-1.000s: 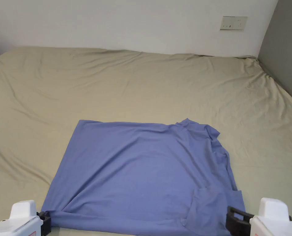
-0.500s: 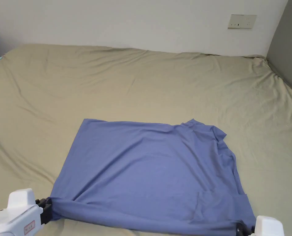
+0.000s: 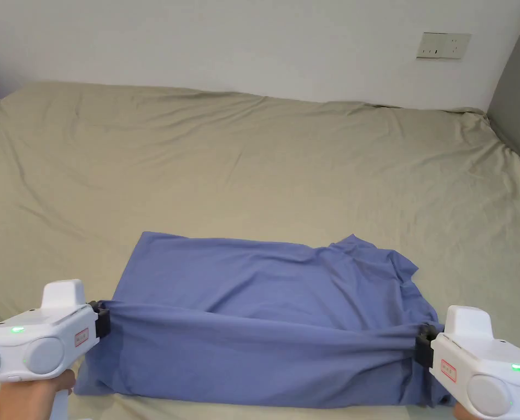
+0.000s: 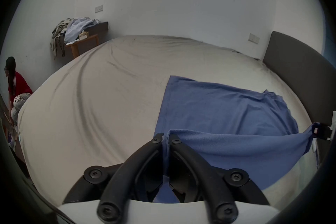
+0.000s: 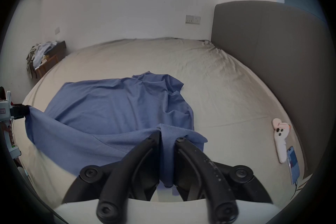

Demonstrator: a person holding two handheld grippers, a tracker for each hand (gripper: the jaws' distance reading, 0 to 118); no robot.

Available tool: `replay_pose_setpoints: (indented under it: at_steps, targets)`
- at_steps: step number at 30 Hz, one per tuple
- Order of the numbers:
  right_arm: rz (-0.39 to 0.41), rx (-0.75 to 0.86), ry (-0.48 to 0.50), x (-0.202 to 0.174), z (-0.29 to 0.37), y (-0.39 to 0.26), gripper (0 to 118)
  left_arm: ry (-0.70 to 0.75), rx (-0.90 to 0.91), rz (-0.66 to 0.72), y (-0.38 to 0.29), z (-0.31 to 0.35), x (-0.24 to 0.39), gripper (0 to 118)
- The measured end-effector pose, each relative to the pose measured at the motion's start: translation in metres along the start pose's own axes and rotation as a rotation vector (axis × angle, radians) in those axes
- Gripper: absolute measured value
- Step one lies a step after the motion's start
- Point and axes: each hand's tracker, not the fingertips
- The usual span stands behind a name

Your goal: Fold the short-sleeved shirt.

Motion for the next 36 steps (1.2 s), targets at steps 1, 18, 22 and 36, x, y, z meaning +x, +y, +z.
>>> replay_pose_setpoints:
  at_steps: [1, 18, 22, 36]
  targets:
    - [-0.019, -0.039, 0.000, 0.000, -0.015, 0.003, 14, 0.013, -0.014, -0.019, 0.001, -0.012, 0.003, 3]
    - [-0.091, 0.015, -0.030, 0.000, -0.025, 0.012, 105, -0.103, -0.057, 0.050, 0.021, -0.011, 0.017, 116]
    - [-0.074, 0.245, 0.001, -0.007, 0.069, 0.033, 116, -0.183, 0.146, 0.024, 0.039, 0.062, 0.032, 115]
    - [0.027, 0.636, -0.092, -0.038, 0.228, 0.005, 40, -0.081, 0.622, -0.148, -0.003, 0.205, 0.074, 31]
